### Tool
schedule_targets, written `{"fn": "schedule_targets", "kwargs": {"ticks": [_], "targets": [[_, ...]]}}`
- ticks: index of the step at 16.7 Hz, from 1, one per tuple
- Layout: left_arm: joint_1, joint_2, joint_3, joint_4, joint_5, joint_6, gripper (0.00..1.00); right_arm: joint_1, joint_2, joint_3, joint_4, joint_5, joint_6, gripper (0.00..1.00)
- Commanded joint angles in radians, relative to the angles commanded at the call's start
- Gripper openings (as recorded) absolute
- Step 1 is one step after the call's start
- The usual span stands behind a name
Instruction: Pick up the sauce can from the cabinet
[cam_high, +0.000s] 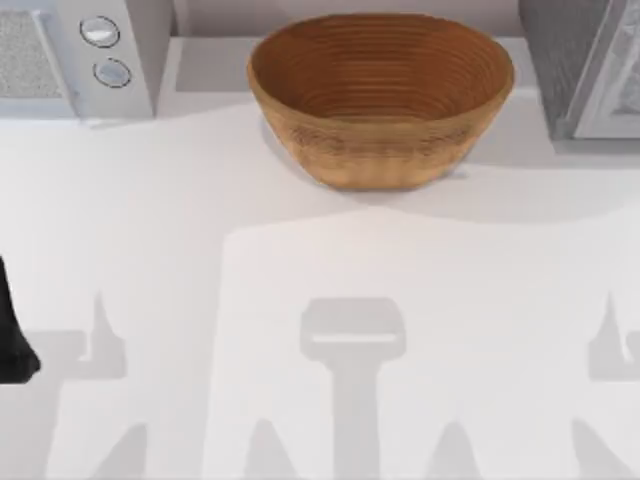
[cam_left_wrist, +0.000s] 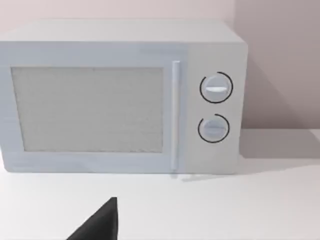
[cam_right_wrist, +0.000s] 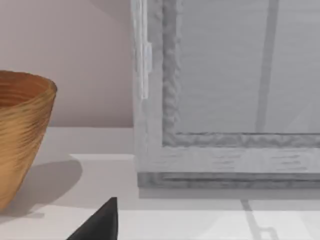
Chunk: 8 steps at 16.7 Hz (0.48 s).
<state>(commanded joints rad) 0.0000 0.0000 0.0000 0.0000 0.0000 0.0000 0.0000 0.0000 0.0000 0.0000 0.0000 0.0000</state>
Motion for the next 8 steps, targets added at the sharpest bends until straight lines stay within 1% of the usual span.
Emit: {"fn": "schedule_targets", "kwargs": {"ticks": [4, 6, 8], "targets": [[0.000, 0.000, 0.000, 0.000, 0.000, 0.000, 1.00, 0.005, 0.027, 0.032, -0.006, 0.003, 0.001, 1.00], [0.000, 0.000, 0.000, 0.000, 0.000, 0.000, 1.00, 0.016, 0.089, 0.106, -0.022, 0.012, 0.002, 1.00], [0.000, 0.000, 0.000, 0.000, 0.000, 0.000, 1.00, 0.030, 0.182, 0.222, -0.049, 0.026, 0.003, 1.00]]}}
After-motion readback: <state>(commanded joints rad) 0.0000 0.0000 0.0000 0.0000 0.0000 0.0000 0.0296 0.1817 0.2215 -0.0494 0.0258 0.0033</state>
